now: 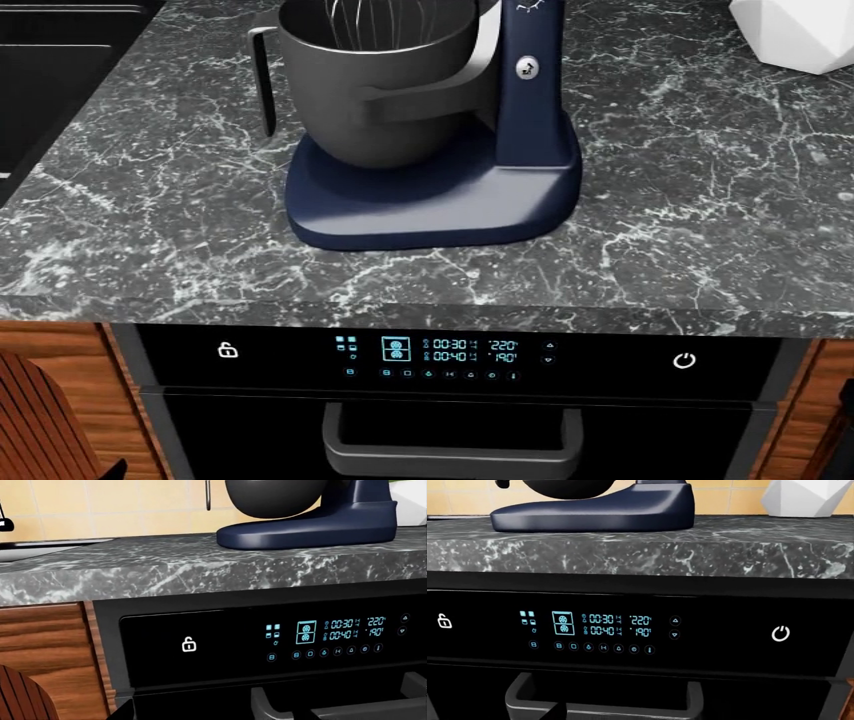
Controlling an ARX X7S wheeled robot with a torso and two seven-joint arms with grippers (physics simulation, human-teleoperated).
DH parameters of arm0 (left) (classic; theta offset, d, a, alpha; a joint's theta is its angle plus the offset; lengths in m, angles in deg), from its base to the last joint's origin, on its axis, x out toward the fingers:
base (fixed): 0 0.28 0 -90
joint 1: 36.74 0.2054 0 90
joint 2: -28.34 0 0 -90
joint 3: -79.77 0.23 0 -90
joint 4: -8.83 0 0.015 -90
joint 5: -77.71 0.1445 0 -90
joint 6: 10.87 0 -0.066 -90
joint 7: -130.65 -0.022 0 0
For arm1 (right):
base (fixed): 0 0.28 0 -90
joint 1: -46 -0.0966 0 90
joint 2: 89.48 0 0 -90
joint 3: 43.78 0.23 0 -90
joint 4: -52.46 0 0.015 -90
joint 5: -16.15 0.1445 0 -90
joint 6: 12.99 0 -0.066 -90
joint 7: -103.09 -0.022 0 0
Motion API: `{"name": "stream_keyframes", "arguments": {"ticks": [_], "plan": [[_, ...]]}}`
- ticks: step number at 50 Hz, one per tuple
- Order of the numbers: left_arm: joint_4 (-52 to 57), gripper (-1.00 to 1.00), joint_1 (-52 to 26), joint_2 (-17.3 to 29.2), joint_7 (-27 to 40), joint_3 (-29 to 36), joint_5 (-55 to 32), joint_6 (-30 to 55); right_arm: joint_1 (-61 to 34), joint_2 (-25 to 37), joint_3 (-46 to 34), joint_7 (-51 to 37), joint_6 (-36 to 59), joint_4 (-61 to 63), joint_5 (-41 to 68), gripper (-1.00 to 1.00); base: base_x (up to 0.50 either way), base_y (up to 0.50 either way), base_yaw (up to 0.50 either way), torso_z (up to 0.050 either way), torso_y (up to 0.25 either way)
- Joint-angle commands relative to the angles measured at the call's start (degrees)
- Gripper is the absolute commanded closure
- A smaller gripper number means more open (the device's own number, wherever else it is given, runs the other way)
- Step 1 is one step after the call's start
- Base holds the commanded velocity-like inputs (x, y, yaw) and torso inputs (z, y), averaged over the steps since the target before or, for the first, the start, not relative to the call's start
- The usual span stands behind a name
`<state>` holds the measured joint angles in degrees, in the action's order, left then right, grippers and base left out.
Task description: Open the stand mixer head.
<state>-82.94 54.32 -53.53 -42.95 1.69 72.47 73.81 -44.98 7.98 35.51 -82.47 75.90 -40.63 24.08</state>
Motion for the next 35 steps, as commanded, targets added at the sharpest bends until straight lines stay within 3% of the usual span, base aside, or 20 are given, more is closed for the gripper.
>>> {"name": "stream_keyframes", "arguments": {"ticks": [1,3,35], "plan": [[0.0,-1.00,-0.3,0.6,1.1,1.0,1.2,0.6,-0.1,0.3,-0.3,-0.9,0.3,-0.3,0.5,-1.00,0.00,0.00,0.00,0.000,0.000],[2.4,-1.00,0.4,1.2,-2.4,0.9,-3.9,2.6,-0.1,0.4,-0.5,-0.9,0.2,-0.3,0.5,-1.00,0.00,0.00,0.00,0.025,0.000],[1.6,-1.00,0.1,2.2,-0.9,2.5,-3.2,2.1,-0.2,1.5,-2.0,-2.1,-0.8,-0.9,1.2,-1.00,0.00,0.00,0.00,0.050,0.000]]}}
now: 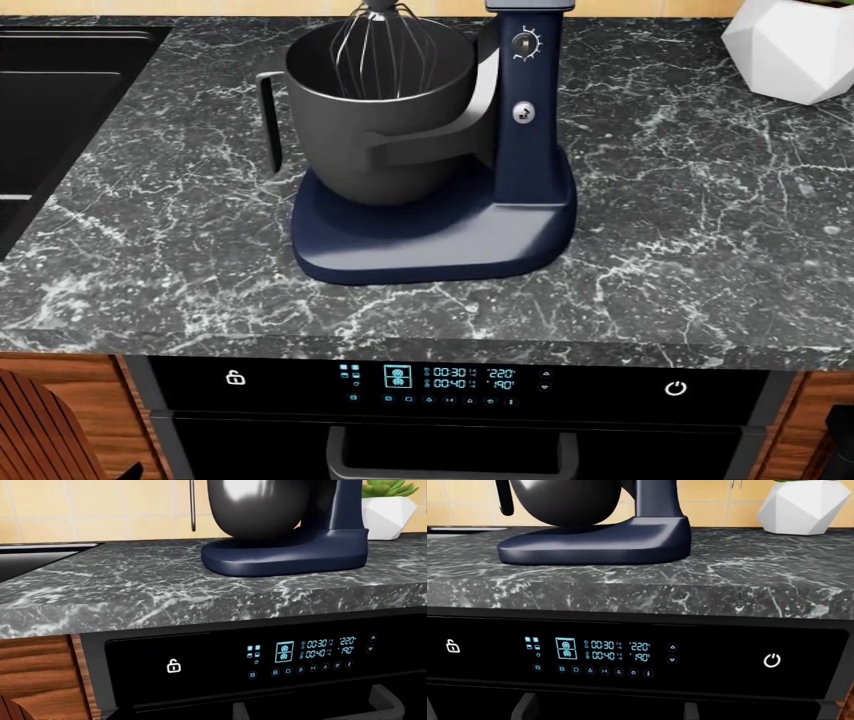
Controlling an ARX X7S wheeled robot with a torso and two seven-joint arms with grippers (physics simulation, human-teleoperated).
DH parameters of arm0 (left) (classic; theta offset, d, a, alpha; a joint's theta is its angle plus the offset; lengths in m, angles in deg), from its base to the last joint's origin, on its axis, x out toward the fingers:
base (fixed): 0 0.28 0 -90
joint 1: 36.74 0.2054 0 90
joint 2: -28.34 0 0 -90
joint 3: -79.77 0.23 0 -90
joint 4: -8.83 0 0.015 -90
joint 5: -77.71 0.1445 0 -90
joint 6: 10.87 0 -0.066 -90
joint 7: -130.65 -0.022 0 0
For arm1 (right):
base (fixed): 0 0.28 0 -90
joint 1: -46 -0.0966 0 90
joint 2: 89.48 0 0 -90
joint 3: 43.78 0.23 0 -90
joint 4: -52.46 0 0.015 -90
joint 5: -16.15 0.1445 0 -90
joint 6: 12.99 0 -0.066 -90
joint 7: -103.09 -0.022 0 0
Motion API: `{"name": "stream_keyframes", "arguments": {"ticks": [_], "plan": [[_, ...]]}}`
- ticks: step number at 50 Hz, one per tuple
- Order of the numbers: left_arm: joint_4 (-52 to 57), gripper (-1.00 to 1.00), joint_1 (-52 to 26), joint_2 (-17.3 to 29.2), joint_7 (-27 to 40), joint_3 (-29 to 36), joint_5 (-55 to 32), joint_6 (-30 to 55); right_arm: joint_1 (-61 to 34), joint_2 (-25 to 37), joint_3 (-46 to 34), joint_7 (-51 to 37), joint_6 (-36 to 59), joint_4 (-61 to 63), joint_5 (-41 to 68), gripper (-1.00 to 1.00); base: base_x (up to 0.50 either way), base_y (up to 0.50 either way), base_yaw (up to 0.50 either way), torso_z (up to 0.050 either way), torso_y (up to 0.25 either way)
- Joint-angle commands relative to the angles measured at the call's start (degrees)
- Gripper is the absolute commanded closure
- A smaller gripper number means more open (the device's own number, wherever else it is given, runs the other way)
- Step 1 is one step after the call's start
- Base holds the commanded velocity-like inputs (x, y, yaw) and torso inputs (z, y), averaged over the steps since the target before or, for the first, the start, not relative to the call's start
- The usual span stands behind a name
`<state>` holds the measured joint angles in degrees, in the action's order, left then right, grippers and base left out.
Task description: Open the stand mixer head.
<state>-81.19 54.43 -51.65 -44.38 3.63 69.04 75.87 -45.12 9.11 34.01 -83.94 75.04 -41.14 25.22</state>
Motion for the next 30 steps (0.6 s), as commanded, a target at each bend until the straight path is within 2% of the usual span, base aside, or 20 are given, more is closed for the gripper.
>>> {"name": "stream_keyframes", "arguments": {"ticks": [1,7,14,17,21,22,23,25,30], "plan": [[-0.2,-1.00,-0.1,0.4,0.4,0.6,0.1,0.2,0.1,0.4,-0.5,-0.1,-0.3,0.0,0.6,-1.00,0.00,0.00,0.00,0.050,0.000],[-0.2,-1.00,0.0,0.5,0.6,0.7,-0.1,-0.4,-0.1,0.6,-0.8,-1.0,0.2,-0.5,-0.1,-1.00,0.00,0.00,0.00,0.047,0.000],[0.0,-1.00,0.1,0.7,0.3,1.2,-0.5,-0.7,-0.1,0.8,-1.2,-1.2,1.4,0.5,0.3,-1.00,0.00,0.00,0.00,0.000,0.000],[1.3,-1.00,0.4,1.0,0.7,1.6,-0.2,1.0,0.4,1.2,-2.1,-2.9,5.5,8.2,-0.6,-1.00,0.00,0.00,0.00,0.000,0.000],[8.0,-1.00,-1.1,1.9,1.5,0.8,-3.0,10.2,-0.4,1.0,-0.6,-6.7,12.3,16.1,-0.1,-1.00,0.00,0.00,0.00,0.000,0.000],[7.3,-1.00,-1.7,2.2,1.2,1.3,-2.2,9.6,-0.7,0.7,0.6,-7.5,14.7,19.3,1.7,-1.00,0.00,0.00,0.00,0.000,0.000],[8.8,-1.00,-2.9,2.4,2.0,0.8,-2.2,11.8,-2.1,0.7,1.8,-9.4,22.3,23.1,3.4,-1.00,0.00,0.00,0.00,0.000,0.000],[15.7,-1.00,-5.3,3.3,3.0,-0.4,-4.1,18.1,-5.2,3.1,-0.5,-9.6,27.3,28.2,0.6,-1.00,0.00,0.00,0.00,0.000,0.000],[28.3,-1.00,-11.2,5.0,5.7,-3.7,-9.0,31.7,-10.3,4.0,1.5,-9.4,32.6,38.5,3.5,-1.00,0.00,0.00,0.00,0.000,0.000]]}}
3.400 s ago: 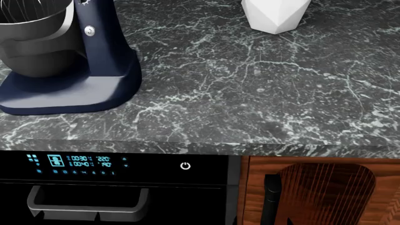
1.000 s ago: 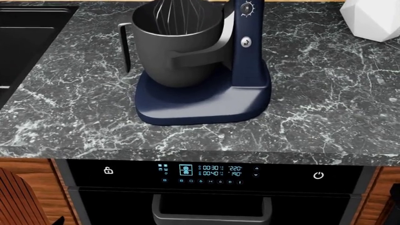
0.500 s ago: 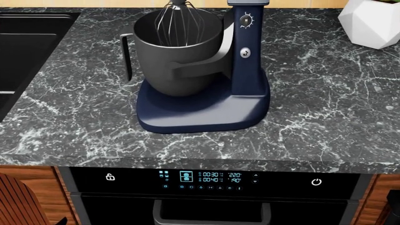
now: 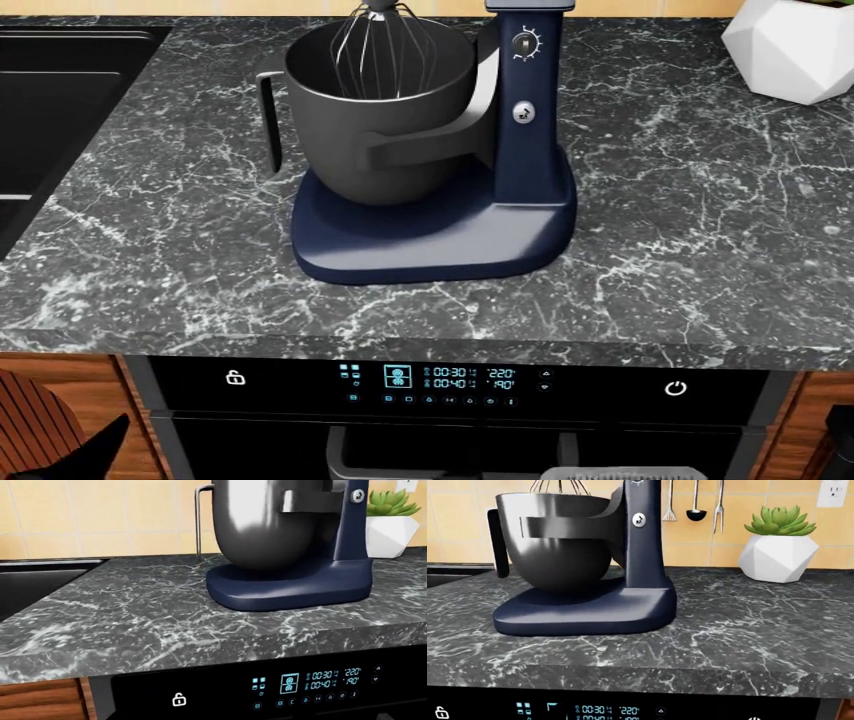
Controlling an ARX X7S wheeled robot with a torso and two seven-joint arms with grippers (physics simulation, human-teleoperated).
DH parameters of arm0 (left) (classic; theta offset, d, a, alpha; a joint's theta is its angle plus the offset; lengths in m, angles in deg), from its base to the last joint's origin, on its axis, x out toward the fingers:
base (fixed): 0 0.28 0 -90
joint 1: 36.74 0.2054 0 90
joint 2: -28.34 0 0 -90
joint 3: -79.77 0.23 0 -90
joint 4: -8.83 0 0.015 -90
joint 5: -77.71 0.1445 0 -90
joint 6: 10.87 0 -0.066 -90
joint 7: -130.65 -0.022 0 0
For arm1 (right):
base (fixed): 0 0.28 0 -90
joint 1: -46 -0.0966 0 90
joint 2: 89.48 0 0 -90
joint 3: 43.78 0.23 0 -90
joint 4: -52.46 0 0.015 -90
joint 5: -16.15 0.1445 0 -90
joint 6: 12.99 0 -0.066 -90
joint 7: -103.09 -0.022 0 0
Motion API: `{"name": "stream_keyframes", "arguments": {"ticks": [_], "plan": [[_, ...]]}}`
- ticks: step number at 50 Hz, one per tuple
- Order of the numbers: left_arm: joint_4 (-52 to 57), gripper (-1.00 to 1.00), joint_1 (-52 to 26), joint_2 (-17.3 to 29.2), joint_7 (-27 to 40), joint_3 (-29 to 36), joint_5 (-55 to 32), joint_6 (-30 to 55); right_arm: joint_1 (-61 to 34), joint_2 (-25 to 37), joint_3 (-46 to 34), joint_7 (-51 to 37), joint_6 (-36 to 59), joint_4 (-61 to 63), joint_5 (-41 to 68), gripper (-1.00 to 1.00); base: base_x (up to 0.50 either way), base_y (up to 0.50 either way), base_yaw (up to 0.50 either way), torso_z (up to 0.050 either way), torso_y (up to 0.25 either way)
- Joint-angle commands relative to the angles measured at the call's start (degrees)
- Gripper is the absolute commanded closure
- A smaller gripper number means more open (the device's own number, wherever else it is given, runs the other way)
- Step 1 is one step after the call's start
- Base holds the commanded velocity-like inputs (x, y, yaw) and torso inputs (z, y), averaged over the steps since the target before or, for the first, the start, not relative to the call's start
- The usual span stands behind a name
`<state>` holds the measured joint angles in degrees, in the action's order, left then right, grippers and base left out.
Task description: Open the stand mixer head.
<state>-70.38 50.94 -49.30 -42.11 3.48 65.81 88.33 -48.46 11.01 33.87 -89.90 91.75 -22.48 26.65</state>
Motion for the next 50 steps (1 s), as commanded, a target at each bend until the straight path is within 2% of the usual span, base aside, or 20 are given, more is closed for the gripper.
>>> {"name": "stream_keyframes", "arguments": {"ticks": [1,2,10,16,22,25,29,34,50], "plan": [[19.7,-1.00,-8.8,2.6,3.5,-5.1,-8.1,21.2,-7.5,2.0,3.0,-3.0,15.7,21.4,3.7,-1.00,0.00,0.00,0.00,0.000,0.000],[20.5,-1.00,-9.5,3.1,4.2,-4.4,-6.7,21.5,-8.3,2.1,3.7,-2.5,17.3,22.4,5.5,-1.00,0.00,0.00,0.00,0.000,0.000],[30.6,-1.00,-18.2,3.2,7.8,-10.2,-14.7,34.0,-17.0,3.0,4.7,-5.0,26.7,30.5,7.0,-1.00,0.00,0.00,0.00,0.000,0.000],[31.7,-1.00,-19.7,2.4,8.4,-12.2,-17.3,35.3,-19.3,3.3,3.2,-5.4,27.9,29.8,6.1,-1.00,0.00,0.00,0.00,0.000,0.000],[32.0,-1.00,-23.2,2.5,9.8,-13.4,-19.0,38.7,-22.9,1.8,5.8,-6.0,29.8,29.4,8.6,-1.00,0.00,0.00,0.00,0.000,0.000],[31.2,-1.00,-23.4,2.0,10.1,-14.7,-20.0,38.9,-23.8,1.3,7.2,-6.0,30.6,29.6,10.2,-1.00,0.00,0.00,0.00,0.000,0.000],[28.4,-1.00,-22.1,2.2,9.6,-14.2,-18.0,36.2,-21.8,0.8,11.0,-5.6,27.2,27.3,11.4,-1.00,0.00,0.00,0.00,0.000,0.000],[27.9,-1.00,-21.5,2.4,9.4,-13.7,-17.7,35.6,-22.0,2.1,8.5,-5.8,27.1,26.4,9.3,-1.00,0.00,0.00,0.00,0.000,0.000],[27.8,-1.00,-21.5,2.7,9.9,-13.7,-18.2,35.6,-21.7,2.5,7.5,-6.0,25.9,24.4,8.8,-1.00,0.00,0.00,0.00,0.000,0.000]]}}
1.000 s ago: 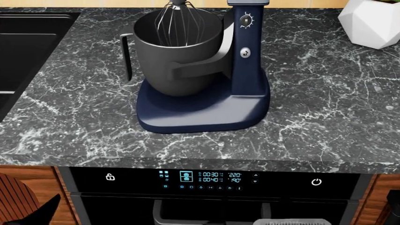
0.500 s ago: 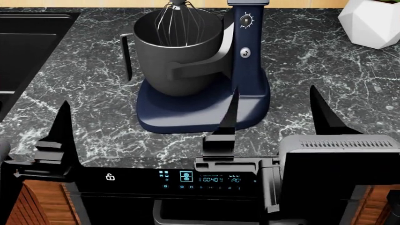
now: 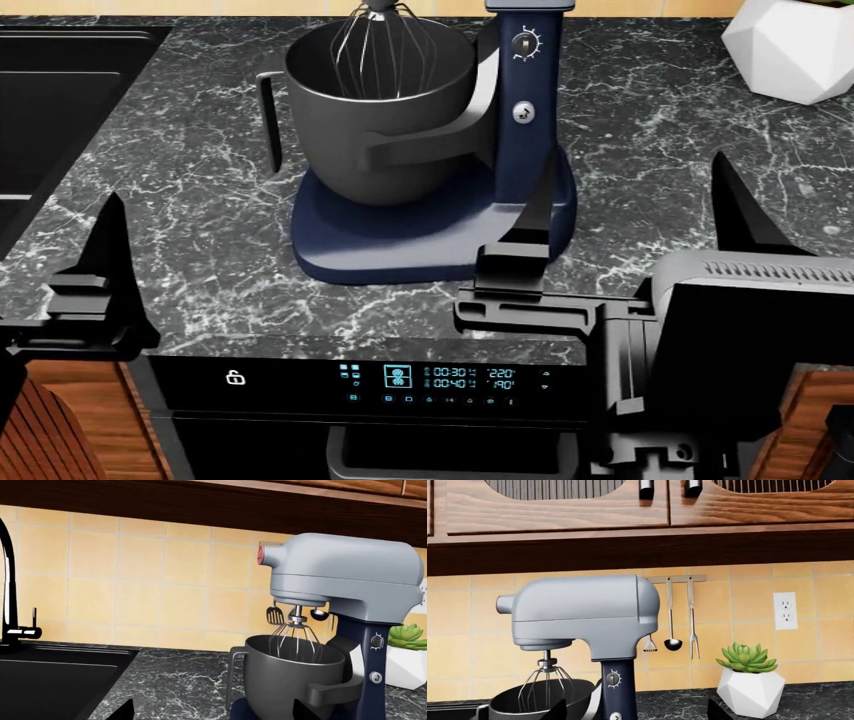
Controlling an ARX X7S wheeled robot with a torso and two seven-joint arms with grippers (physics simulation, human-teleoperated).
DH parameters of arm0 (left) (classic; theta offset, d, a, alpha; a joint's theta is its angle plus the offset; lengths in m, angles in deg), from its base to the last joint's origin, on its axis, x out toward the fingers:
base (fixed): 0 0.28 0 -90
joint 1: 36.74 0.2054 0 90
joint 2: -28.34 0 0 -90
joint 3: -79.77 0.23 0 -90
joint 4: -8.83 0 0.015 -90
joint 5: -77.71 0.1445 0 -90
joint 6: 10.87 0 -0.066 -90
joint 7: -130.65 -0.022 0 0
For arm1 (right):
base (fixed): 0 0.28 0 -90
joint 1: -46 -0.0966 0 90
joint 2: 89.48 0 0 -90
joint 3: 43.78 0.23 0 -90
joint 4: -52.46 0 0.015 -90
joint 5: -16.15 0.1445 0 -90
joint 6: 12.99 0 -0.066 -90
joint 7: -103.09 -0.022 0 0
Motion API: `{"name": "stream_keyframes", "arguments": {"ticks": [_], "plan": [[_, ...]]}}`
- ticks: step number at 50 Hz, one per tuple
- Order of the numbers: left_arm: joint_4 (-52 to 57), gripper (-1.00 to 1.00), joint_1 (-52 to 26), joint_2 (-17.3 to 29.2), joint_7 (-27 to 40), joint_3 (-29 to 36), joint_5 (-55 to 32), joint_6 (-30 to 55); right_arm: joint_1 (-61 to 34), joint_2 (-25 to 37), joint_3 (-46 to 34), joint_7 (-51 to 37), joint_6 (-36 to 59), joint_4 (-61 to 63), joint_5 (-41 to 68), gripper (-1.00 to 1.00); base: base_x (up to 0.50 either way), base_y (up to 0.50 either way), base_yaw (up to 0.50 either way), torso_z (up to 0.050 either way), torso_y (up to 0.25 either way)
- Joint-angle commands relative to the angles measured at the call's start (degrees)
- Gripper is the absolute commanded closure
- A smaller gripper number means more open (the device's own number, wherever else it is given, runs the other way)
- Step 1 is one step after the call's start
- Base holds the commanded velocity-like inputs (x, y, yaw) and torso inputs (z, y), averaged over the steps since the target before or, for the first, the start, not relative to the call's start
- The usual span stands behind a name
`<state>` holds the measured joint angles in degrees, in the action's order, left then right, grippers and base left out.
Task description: Open the stand mixer head.
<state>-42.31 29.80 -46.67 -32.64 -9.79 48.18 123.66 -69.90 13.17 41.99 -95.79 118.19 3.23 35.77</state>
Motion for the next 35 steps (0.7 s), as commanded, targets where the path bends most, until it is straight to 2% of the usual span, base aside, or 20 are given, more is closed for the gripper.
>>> {"name": "stream_keyframes", "arguments": {"ticks": [1,14,24,31,32,35], "plan": [[-0.4,-1.00,-0.4,0.1,0.5,-0.3,-0.6,0.3,-0.2,0.2,-0.4,-0.2,-0.5,-1.4,-0.1,-1.00,0.00,0.00,0.00,0.000,0.000],[-0.5,-1.00,-0.2,0.4,0.6,-0.1,-0.6,-0.4,-0.2,0.8,-0.8,-0.2,-0.1,-1.8,0.5,-1.00,0.00,0.00,0.00,0.000,0.000],[-0.3,-1.00,-0.1,0.6,0.9,-0.2,-0.9,-0.6,-0.2,0.4,-1.3,0.7,-3.8,-4.1,0.3,-1.00,0.49,0.00,0.00,0.000,0.000],[-0.3,-1.00,-0.1,0.8,1.0,-0.1,-1.0,-0.8,-0.8,0.9,-2.6,-0.6,-1.4,-4.3,-0.7,-1.00,0.50,0.00,0.00,0.000,0.000],[-0.3,-1.00,0.0,0.8,0.9,-0.1,-1.3,-0.8,0.1,0.6,-2.6,0.8,-4.8,-3.7,-0.2,-1.00,0.00,0.00,0.00,0.000,0.000],[-0.4,-1.00,-0.1,0.9,1.0,0.0,-1.3,-0.7,0.2,0.6,-1.8,0.3,-3.0,-2.7,1.0,-1.00,0.00,0.00,0.00,0.000,0.000]]}}
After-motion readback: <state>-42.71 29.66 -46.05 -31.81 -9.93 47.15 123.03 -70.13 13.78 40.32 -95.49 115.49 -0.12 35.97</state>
